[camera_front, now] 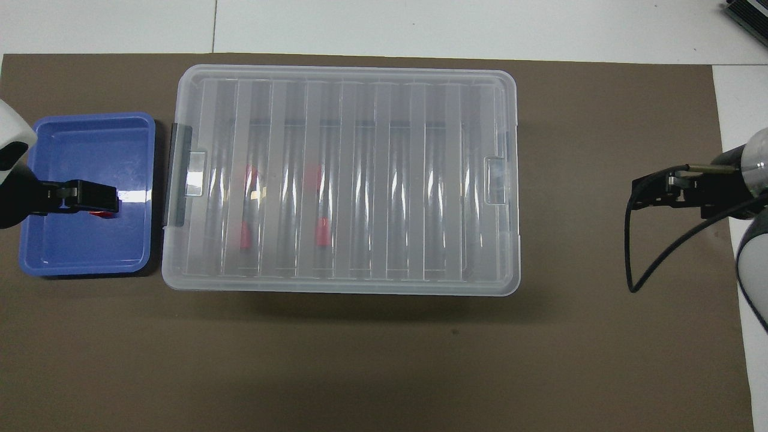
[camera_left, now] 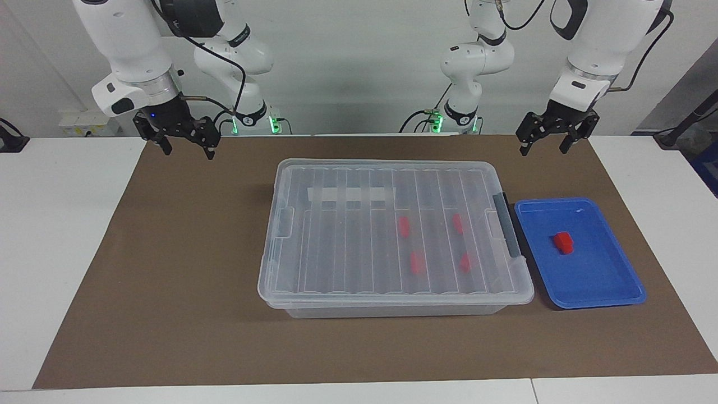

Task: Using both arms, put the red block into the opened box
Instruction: 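Reach the right gripper to the lid handle while the left gripper reaches the block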

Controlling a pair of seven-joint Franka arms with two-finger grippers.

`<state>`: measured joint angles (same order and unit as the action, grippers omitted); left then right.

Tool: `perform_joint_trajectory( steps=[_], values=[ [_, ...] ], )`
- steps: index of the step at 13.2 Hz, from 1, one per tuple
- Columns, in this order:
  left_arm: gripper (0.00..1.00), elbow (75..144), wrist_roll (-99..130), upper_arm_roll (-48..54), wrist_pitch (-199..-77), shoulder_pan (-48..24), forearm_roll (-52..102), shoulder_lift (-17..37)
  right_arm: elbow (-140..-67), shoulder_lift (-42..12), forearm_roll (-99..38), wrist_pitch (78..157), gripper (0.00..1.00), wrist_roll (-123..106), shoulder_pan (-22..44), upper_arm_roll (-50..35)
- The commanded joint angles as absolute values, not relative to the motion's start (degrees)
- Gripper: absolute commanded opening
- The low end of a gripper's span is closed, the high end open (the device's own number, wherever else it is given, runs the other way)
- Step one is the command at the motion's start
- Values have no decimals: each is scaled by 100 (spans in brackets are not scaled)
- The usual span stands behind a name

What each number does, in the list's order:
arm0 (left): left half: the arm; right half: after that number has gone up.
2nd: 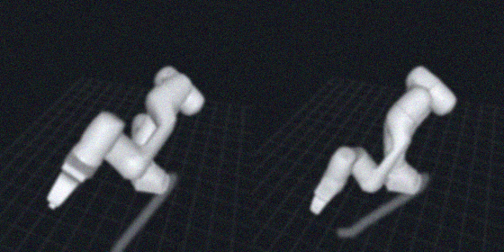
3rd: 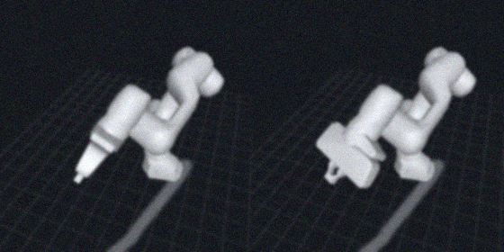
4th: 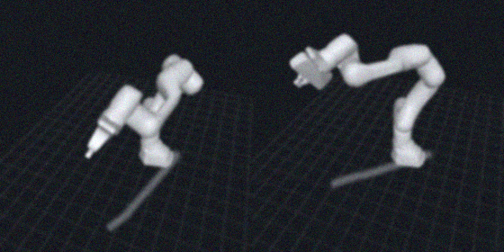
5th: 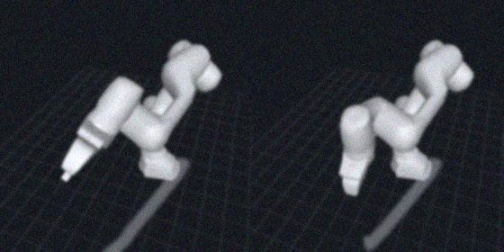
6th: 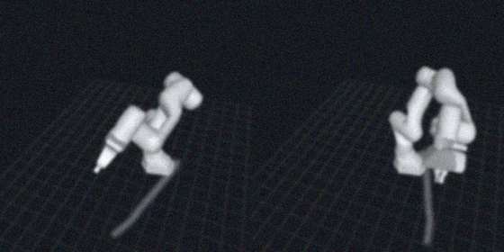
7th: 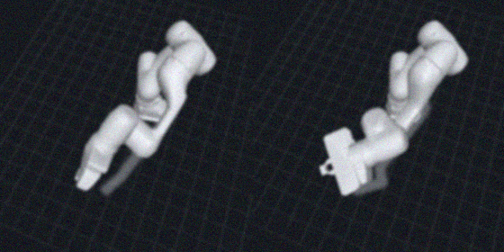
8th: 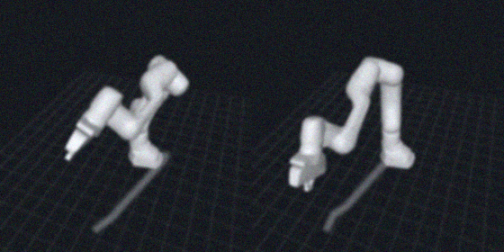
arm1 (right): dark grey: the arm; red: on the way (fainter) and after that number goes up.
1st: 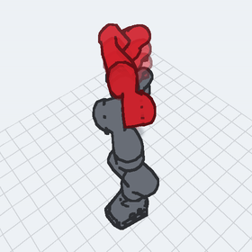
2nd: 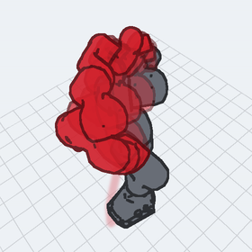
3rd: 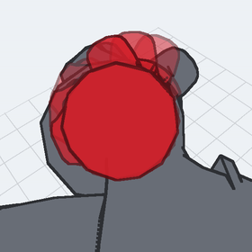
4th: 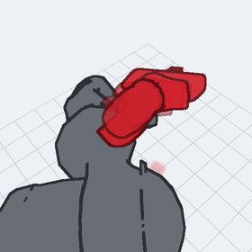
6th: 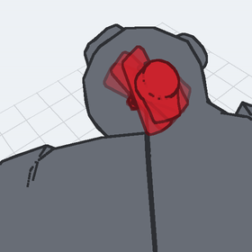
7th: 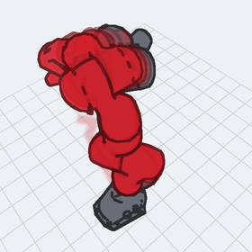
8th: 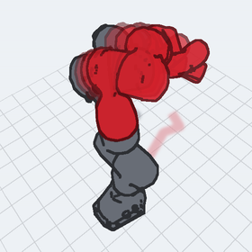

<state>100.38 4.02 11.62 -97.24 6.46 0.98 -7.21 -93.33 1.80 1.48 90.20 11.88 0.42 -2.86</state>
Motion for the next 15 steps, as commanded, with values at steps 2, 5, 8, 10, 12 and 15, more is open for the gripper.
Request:
perform_joint_trajectory(
  steps=[2, 5, 8, 10, 12, 15],
  values=[
    [100, 10134, 431, 1143, -9738, 668, 167, -826, -9378, 264, 158, 9000, 100, 1011, 9, -299],
    [100, 10134, 431, 1143, -9738, 668, 167, -826, -9544, 255, 141, 9263, 98, 1002, 26, -308],
    [100, 10134, 431, 1143, -9738, 668, 167, -826, -9887, 202, 114, 9781, 97, 1037, 140, -360],
    [100, 10134, 431, 1143, -9738, 668, 158, -826, -10115, 176, 114, 10167, 97, 1046, 246, -369],
    [100, 10134, 431, 1143, -9738, 668, 167, -826, -10239, -8, 106, 10536, 97, 1063, 465, -369],
    [100, 10134, 431, 1143, -9738, 668, 167, -826, -10414, -202, 97, 11011, 98, 1081, 737, -369]
  ],
)
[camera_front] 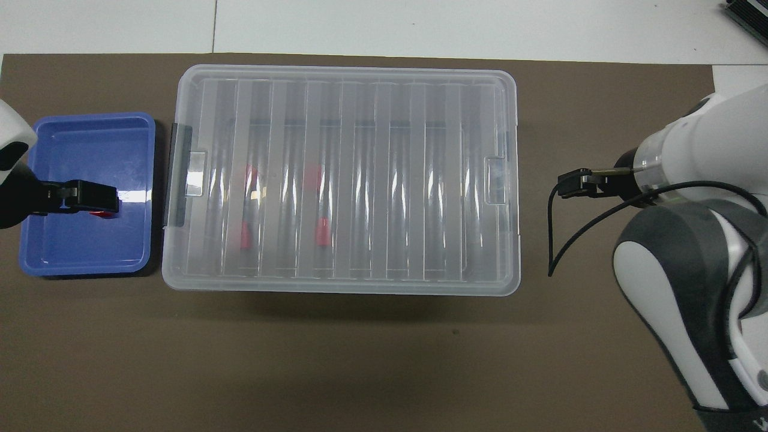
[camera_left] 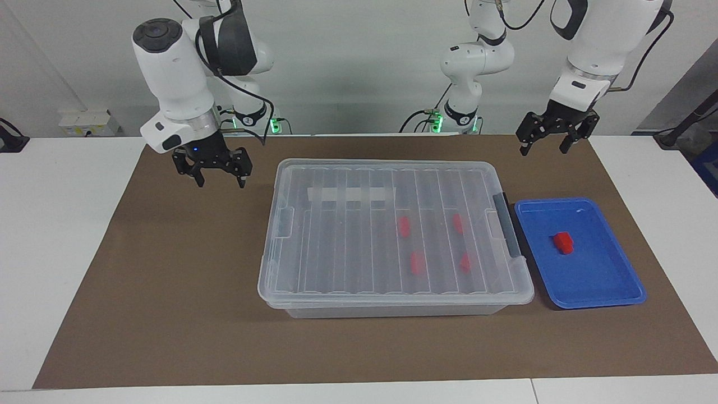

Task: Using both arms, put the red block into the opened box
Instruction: 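Reach the right gripper to the lid handle while the left gripper reaches the block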

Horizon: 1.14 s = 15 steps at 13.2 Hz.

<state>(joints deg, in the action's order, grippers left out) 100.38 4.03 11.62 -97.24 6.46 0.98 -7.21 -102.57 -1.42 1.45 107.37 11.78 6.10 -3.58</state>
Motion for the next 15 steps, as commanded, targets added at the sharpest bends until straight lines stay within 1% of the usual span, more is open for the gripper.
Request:
perform_joint_trajectory(
  steps=[1, 2, 5, 9, 11, 15],
  values=[
    [100, 10134, 431, 1151, -9738, 668, 158, -826, -10450, -280, 71, 11178, 98, 1081, 773, -369],
    [100, 10134, 431, 1143, -9738, 677, 167, -826, -10511, -325, 53, 11284, 98, 1151, 947, -369],
    [100, 10134, 431, 1143, -9738, 668, 167, -826, -10538, -422, 53, 11373, 98, 1441, 1159, -369],
    [100, 10151, 483, 1117, -9686, 703, 158, -835, -10749, -440, 53, 11470, 98, 1626, 1283, -369],
    [100, 10151, 449, 1090, -9545, 991, 158, -835, -10793, -413, 70, 11400, 98, 1617, 1275, -360],
    [100, 10247, 396, 1090, -9737, 1327, 97, -870, -10819, -396, 132, 11189, 98, 1582, 1195, -352]
  ],
)
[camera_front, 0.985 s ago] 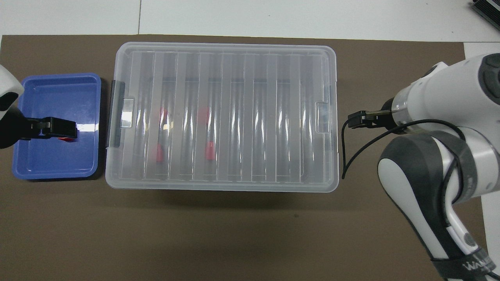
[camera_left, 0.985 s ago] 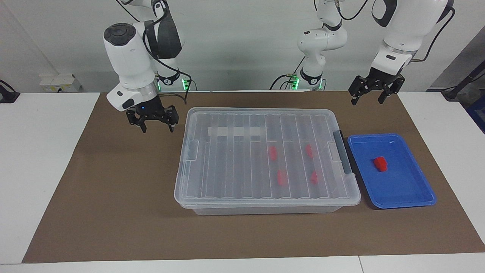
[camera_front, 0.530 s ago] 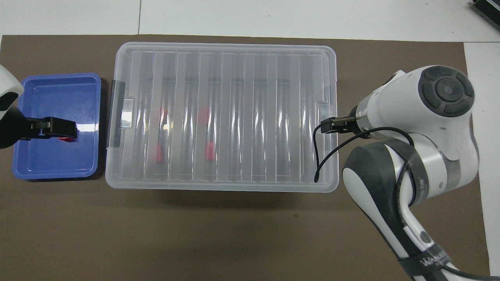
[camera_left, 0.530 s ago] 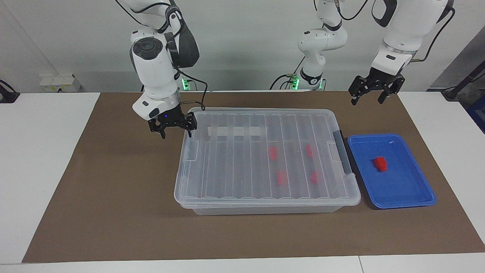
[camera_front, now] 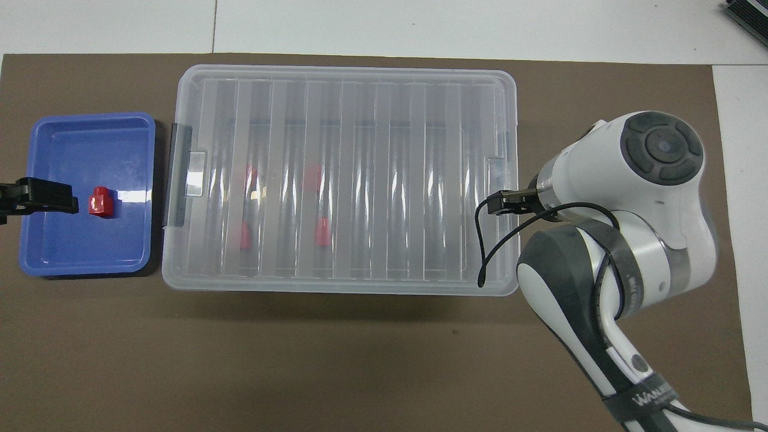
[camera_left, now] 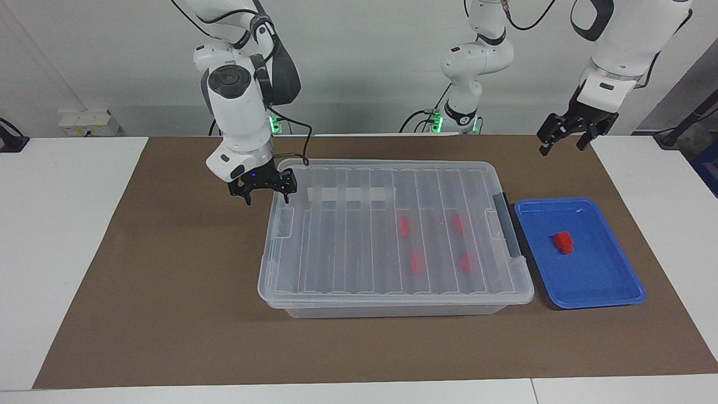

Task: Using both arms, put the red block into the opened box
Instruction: 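Reach the right gripper to the lid handle while the left gripper reaches the block, then slide the lid away from the tray with the right gripper while the left gripper grasps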

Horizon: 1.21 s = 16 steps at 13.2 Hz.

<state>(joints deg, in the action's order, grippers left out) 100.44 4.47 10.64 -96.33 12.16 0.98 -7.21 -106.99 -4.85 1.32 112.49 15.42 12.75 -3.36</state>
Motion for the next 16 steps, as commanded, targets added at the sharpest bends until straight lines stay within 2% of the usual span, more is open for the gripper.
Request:
perform_joint_trajectory(
  steps=[1, 3, 5, 9, 12, 16],
  values=[
    [100, 10300, 413, 1090, -10130, 1353, 97, -861, -10811, -396, 141, 11128, 98, 1556, 1152, -343],
    [100, 10546, 396, 1090, -10677, 1554, 97, -792, -10811, -387, 149, 11057, 98, 1451, 1011, -343],
    [100, 10521, 273, 1081, -10985, 1617, 97, -476, -10811, -387, 149, 10995, 98, 1223, 801, -343],
    [100, 10573, -305, 1090, -11915, 2046, 9, 586, -10810, -343, 149, 10863, 98, 661, 370, -351],
    [100, 11449, -957, 1081, -13434, 2267, 9, 887, -10811, -343, 149, 10723, 98, 143, 72, -343],
    [100, 11645, -1115, 1081, -13922, 2198, -270, 1362, -10811, -343, 149, 10714, 99, -797, -455, -343]
  ],
)
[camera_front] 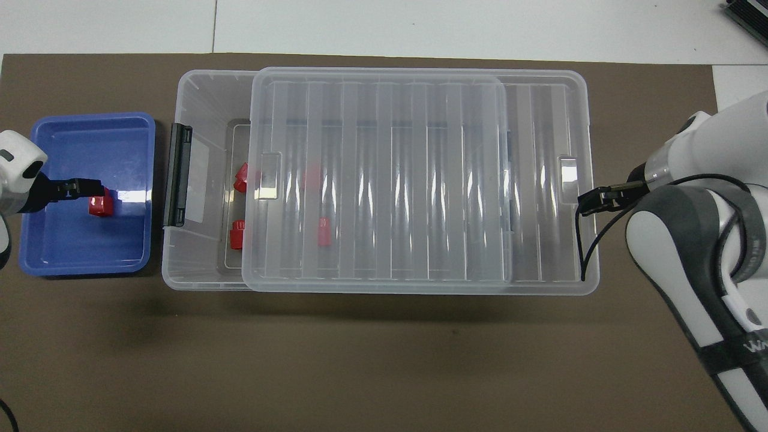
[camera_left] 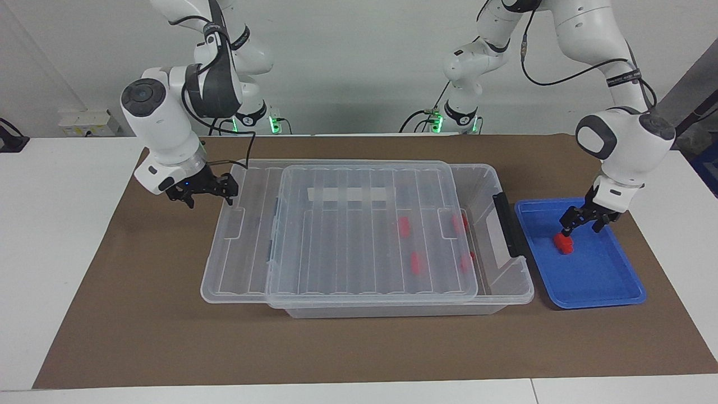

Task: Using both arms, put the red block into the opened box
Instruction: 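Slide the lid away from the tray with the right gripper while the left gripper grasps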

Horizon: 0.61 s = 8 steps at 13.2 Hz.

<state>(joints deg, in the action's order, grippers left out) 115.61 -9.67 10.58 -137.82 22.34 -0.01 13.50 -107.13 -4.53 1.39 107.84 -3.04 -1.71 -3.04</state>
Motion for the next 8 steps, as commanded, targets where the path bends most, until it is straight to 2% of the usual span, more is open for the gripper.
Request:
perform_joint_trajectory(
  steps=[1, 8],
  values=[
    [100, 11646, -1195, 1090, -13931, 2189, -725, 1432, -10811, -343, 149, 10705, 99, -1078, -605, -343],
    [99, 11953, -696, 1090, -14300, 2197, -1037, 1538, -10811, -343, 290, 10758, 99, -2381, -1116, -334]
  ],
)
